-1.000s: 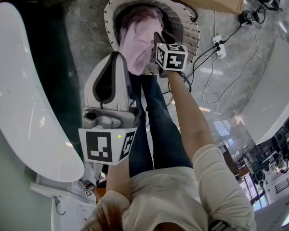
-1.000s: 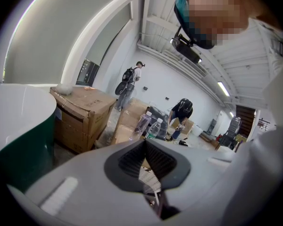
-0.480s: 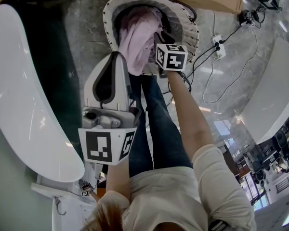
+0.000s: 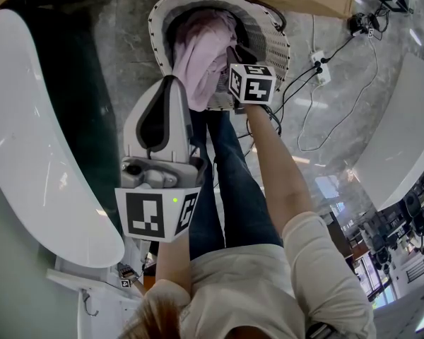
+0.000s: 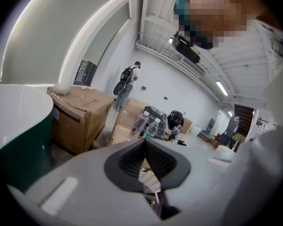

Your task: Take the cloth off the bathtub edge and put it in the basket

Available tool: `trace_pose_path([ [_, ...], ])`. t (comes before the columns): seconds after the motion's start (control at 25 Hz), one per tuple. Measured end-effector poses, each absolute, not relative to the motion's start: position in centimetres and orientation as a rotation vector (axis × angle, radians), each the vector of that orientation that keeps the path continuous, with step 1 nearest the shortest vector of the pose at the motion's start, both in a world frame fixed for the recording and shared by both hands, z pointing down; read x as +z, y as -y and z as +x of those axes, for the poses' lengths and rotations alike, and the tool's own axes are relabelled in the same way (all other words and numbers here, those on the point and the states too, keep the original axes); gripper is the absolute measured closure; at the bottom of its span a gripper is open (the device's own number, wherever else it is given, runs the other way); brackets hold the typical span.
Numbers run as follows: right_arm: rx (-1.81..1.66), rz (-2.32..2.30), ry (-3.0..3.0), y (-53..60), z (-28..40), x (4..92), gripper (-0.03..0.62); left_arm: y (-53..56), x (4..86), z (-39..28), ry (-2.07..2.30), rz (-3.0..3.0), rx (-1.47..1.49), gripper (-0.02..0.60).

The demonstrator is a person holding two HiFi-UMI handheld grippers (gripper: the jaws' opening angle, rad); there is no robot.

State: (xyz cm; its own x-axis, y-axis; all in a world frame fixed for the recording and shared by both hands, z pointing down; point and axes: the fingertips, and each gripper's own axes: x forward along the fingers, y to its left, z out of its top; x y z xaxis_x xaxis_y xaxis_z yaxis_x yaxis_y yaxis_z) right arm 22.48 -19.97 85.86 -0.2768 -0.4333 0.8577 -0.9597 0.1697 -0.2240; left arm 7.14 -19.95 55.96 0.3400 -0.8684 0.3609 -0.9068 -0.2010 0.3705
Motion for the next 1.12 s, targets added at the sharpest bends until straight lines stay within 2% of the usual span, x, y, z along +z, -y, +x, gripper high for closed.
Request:
trace_pose_path([
  [1.12,1.009,1.398,1.852,21.7,23.4,81.4,0.595,20.9,52.9,7.4,1.585,2.133,0.053,0.532],
])
